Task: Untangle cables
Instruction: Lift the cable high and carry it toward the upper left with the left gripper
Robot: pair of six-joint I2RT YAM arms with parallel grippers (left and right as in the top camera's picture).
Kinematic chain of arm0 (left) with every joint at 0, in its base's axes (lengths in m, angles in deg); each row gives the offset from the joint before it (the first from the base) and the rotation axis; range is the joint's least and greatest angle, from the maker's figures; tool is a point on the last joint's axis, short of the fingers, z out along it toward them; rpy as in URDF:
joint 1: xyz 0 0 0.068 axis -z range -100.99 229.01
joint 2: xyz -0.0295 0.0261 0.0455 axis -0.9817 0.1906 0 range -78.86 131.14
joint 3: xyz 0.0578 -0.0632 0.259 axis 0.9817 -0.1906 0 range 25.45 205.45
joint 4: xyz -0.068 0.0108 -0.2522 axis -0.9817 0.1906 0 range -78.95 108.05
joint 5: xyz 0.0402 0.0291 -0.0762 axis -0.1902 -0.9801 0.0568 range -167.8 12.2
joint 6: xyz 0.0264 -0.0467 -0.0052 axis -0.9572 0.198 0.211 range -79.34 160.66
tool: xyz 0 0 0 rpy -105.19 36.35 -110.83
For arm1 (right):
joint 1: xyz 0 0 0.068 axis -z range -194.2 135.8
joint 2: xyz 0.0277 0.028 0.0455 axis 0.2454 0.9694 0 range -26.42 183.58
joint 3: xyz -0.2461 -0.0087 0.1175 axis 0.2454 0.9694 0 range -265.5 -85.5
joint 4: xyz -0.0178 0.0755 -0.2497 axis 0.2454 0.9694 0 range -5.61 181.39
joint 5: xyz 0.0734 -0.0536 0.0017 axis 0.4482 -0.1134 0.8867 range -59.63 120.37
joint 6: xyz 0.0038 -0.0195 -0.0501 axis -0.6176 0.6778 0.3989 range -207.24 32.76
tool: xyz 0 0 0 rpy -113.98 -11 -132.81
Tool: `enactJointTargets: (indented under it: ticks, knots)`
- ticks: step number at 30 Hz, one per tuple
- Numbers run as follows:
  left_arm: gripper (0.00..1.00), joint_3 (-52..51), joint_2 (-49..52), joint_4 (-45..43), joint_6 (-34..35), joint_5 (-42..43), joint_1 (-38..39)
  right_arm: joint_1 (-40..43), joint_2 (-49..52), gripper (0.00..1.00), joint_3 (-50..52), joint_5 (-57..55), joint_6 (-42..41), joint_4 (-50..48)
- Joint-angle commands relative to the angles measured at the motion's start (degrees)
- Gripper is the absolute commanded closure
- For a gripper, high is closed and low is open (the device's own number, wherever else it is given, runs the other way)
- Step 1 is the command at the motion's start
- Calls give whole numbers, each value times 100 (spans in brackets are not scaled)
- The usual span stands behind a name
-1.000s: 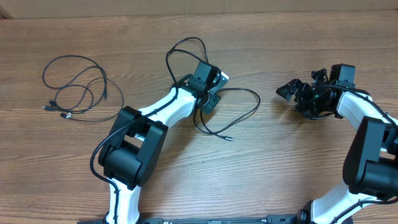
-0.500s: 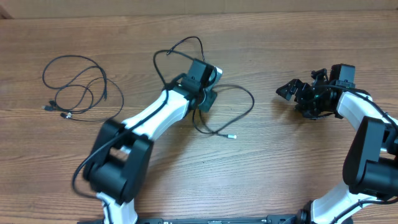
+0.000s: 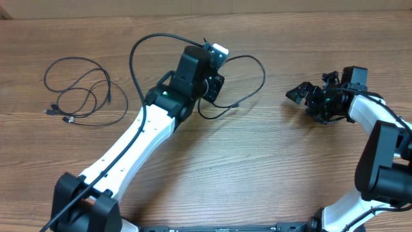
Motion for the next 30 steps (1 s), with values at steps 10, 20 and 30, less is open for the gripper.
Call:
enactJointTargets:
  ticks: [10,20,30]
  knots:
    - [96,15,-723,-103,63,-37,-31,7,39,0,74,-212,22,9]
    - [96,13,-887,-81,-179,-2098,-44,7,39,0,74,-212,22,9]
    - [96,13,-885,22,-1078,-3340,-807,7,39,0,74,-212,22,9]
